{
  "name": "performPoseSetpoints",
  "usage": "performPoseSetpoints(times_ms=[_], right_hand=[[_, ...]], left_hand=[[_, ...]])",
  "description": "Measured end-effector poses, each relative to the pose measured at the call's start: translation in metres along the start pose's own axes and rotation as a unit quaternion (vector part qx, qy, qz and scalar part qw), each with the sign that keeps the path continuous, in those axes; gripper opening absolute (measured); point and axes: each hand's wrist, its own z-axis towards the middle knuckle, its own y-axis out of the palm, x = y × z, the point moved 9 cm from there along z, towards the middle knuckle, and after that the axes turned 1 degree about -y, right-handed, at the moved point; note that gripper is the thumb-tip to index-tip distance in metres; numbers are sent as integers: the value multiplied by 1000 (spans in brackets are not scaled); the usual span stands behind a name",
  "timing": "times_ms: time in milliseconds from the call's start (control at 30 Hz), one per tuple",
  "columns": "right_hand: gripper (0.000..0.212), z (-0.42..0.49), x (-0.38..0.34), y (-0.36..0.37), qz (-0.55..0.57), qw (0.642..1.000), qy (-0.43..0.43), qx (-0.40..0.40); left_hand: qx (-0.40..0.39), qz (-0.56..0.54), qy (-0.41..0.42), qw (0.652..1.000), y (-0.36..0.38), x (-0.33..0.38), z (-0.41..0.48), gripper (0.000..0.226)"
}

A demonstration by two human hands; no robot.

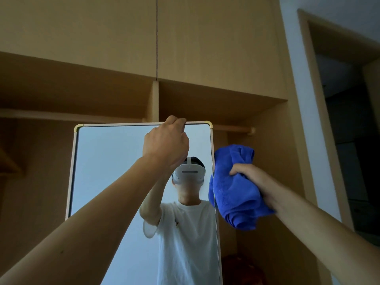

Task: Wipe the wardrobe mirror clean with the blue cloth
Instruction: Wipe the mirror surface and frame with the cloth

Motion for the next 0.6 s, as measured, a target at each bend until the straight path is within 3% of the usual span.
performPoseSetpoints(times_ms=[233, 367, 467, 600], right_hand=[[33, 7, -100, 1, -46, 986, -118, 113], [23, 6, -149, 3, -174, 952, -182, 177], [19, 7, -180, 11, -323, 903, -221, 178], [21, 9, -212, 36, -529, 798, -241, 158]], left_hand=[[-13, -23, -31, 999, 1, -1, 0, 47], [-26, -25, -31, 999, 2, -2, 0, 49], [-31, -20, -33, 999, 3, -2, 0, 53], [-36, 5, -23, 999, 2, 0, 0, 52]])
